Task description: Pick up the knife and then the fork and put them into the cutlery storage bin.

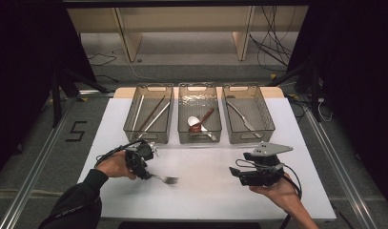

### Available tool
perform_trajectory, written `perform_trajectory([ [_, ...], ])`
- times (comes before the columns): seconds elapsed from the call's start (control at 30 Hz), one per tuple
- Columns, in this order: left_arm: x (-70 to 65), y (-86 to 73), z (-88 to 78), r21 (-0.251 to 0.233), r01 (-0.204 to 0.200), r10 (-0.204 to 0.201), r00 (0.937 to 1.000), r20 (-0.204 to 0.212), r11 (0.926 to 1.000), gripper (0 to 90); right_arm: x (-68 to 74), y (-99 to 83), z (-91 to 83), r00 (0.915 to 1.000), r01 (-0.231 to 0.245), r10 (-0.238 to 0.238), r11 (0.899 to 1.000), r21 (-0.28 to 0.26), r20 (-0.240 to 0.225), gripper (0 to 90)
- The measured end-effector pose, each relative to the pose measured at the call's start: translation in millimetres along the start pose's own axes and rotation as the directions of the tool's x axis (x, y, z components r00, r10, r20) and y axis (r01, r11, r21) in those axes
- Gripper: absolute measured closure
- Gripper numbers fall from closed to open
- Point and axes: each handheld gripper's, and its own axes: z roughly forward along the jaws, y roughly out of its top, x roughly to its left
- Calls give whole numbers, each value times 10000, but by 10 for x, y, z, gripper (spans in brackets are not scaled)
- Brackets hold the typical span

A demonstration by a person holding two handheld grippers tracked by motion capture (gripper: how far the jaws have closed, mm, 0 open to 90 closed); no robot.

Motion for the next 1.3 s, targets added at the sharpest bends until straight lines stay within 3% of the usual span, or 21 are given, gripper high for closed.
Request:
perform_trajectory([
  [0.23, -12, -14, -11, 38, 47, -47, 10000, -65, 10000, 634, -6, 3, -1, 10000, 10, -10, 10000, -4, 44, 288],
  [0.53, -61, -22, -16, 46, -579, 579, 9983, 87, 9983, 803, -8, 6, 8, 10000, 41, -41, 10000, 32, 10, 289],
  [0.77, -68, -34, -25, 1, -853, 853, 9963, 55, 9964, 817, -6, 11, 22, 10000, 51, -51, 10000, 62, -28, 289],
  [1.07, -105, -37, -103, -429, -436, 449, 9985, 308, 9981, 820, -2, 16, 15, 10000, 37, -37, 10000, 46, -70, 292],
  [1.2, -125, -26, -116, -494, -279, 303, 9984, 487, 9984, 820, 12, 20, 27, 9999, 89, -88, 9999, 63, -134, 292],
  [1.3, -132, -17, -107, -321, -381, 396, 9981, 480, 9988, 820, 22, 21, 35, 9998, 140, -138, 9999, 87, -152, 292],
])
